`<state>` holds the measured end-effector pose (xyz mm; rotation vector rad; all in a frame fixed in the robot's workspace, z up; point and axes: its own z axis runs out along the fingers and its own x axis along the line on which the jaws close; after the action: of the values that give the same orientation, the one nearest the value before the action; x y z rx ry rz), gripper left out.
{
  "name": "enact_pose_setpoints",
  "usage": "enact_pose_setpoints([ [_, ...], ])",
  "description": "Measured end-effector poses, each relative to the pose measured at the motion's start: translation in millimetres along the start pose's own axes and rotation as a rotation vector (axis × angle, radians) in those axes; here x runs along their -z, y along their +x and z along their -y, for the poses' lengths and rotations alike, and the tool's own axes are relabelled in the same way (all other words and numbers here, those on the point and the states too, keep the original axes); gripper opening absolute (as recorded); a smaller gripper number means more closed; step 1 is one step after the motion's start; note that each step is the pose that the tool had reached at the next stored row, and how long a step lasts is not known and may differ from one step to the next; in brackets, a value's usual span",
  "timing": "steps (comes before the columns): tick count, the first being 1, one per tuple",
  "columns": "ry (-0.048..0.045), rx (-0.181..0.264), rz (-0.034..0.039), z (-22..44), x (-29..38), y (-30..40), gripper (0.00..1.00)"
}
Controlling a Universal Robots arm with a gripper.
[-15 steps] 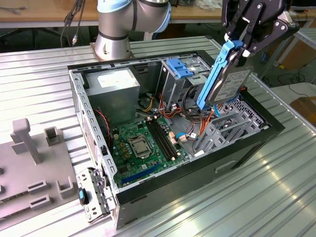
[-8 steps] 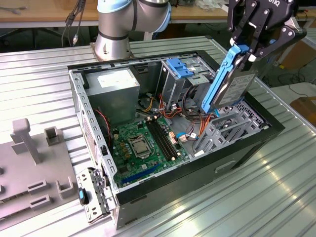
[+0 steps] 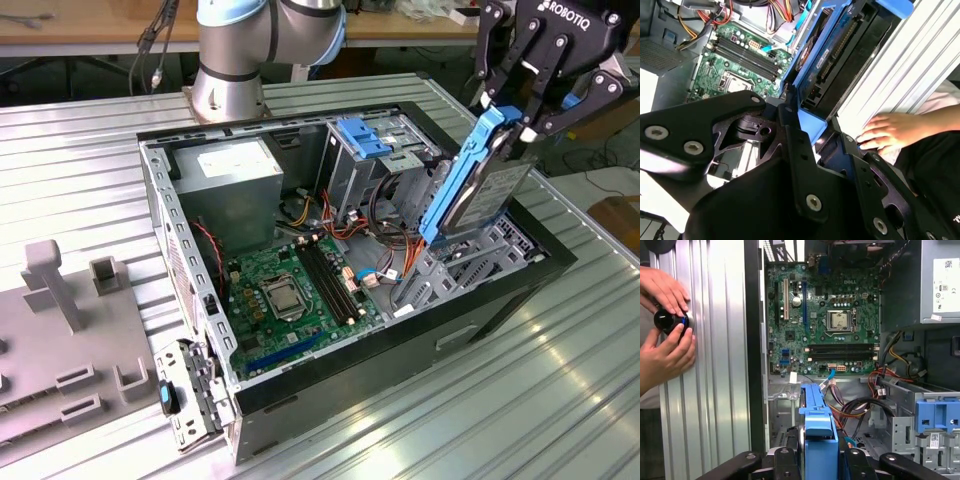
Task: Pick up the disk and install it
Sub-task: 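Insert the disk into the insertion slot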
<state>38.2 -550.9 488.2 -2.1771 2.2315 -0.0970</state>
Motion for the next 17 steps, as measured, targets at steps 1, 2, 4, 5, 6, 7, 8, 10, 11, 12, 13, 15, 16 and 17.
enact_pose_setpoints([
  [1,-0.0001,0.000,-0.0001,1.8,-0.2,0.2,0.37],
  [2,-0.0006,0.000,-0.0001,6.9,-1.1,0.1,0.37],
  [4,-0.0006,0.000,0.0000,11.8,-4.5,2.5,0.37],
  [5,-0.0007,-0.001,-0.0001,12.3,-5.7,3.6,0.37],
  [6,-0.0007,-0.002,-0.0002,12.6,-7.1,4.8,0.37],
  [7,-0.0008,-0.004,-0.0002,12.9,-8.6,5.9,0.37],
  [8,-0.0009,-0.007,-0.0004,13.7,-10.8,6.9,0.37],
  [10,-0.0010,-0.011,-0.0008,16.8,-14.2,8.1,0.37],
  [11,-0.0009,-0.012,-0.0007,18.9,-15.3,8.2,0.37],
  [12,-0.0010,-0.012,-0.0008,22.4,-16.9,8.1,0.37],
  [13,-0.0010,-0.012,-0.0009,24.2,-18.7,8.1,0.37],
  [15,-0.0011,-0.013,-0.0010,24.2,-21.1,8.1,0.37],
  [16,-0.0010,-0.013,-0.0009,24.3,-23.4,8.0,0.37],
  [17,-0.0011,-0.013,-0.0009,24.2,-24.0,8.0,0.37],
])
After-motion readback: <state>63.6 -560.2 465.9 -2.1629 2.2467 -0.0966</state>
